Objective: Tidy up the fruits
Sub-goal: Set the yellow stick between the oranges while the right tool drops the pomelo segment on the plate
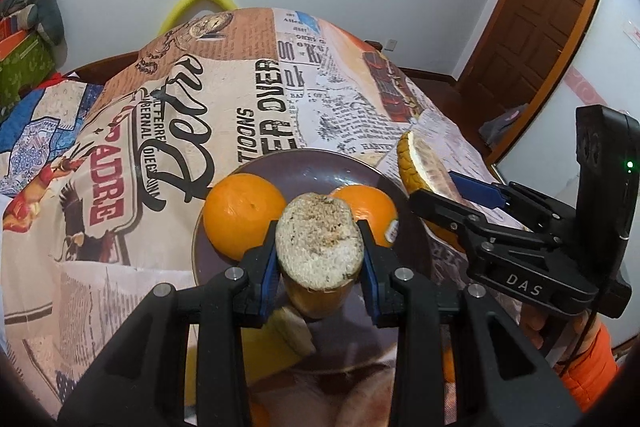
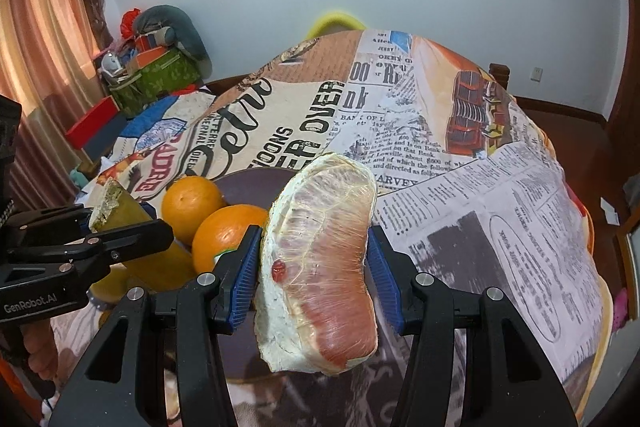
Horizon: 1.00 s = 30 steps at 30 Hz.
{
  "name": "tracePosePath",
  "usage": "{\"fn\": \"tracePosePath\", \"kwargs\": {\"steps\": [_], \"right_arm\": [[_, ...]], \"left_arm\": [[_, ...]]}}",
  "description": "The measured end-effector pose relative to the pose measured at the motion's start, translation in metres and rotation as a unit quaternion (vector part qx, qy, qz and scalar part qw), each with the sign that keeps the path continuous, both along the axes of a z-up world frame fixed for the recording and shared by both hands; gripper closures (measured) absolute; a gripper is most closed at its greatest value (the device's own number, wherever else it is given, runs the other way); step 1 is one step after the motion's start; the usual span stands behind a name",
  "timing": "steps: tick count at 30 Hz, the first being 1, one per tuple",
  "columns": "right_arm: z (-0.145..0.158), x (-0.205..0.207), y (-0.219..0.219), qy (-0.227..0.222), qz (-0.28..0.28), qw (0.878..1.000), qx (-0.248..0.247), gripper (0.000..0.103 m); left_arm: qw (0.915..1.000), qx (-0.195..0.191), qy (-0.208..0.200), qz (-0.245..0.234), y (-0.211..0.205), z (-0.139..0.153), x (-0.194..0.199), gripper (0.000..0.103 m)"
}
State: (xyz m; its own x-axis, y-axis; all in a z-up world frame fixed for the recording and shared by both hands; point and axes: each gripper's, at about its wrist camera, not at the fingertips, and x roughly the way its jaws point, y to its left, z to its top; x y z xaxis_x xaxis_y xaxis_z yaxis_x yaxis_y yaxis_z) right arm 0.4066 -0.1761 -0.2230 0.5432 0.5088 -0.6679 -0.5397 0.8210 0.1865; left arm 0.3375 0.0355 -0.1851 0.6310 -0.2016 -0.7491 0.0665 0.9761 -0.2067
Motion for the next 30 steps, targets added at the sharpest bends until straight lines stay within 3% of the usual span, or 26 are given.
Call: {"fn": "tracePosePath", "kwargs": {"steps": [9,18,22,30], "right_arm": [[-0.011,0.016,0.001,0.027,-0.003,1.0,0.001,0.052],[-0.005,0.011,0.003,0.013,0.018,1.0,-0.007,0.052],[-0.002,0.008,0.002,0.012,0.022,1.0,-0.004,0.052],[0.011,-0.004,-0.003,0.0,0.023,1.0,-0.002,0.052]], "left_arm": [[1.0,0.001,-0.003,0.008,0.004,-0.002,0.021,0.068],[0.9997,0.019,0.001,0.013,0.004,-0.002,0.033,0.068],[0.9998,0.012,0.005,0.016,0.005,-0.002,0.031,0.057],[0.9996,0.024,-0.007,0.013,0.002,0.014,0.014,0.057]]}}
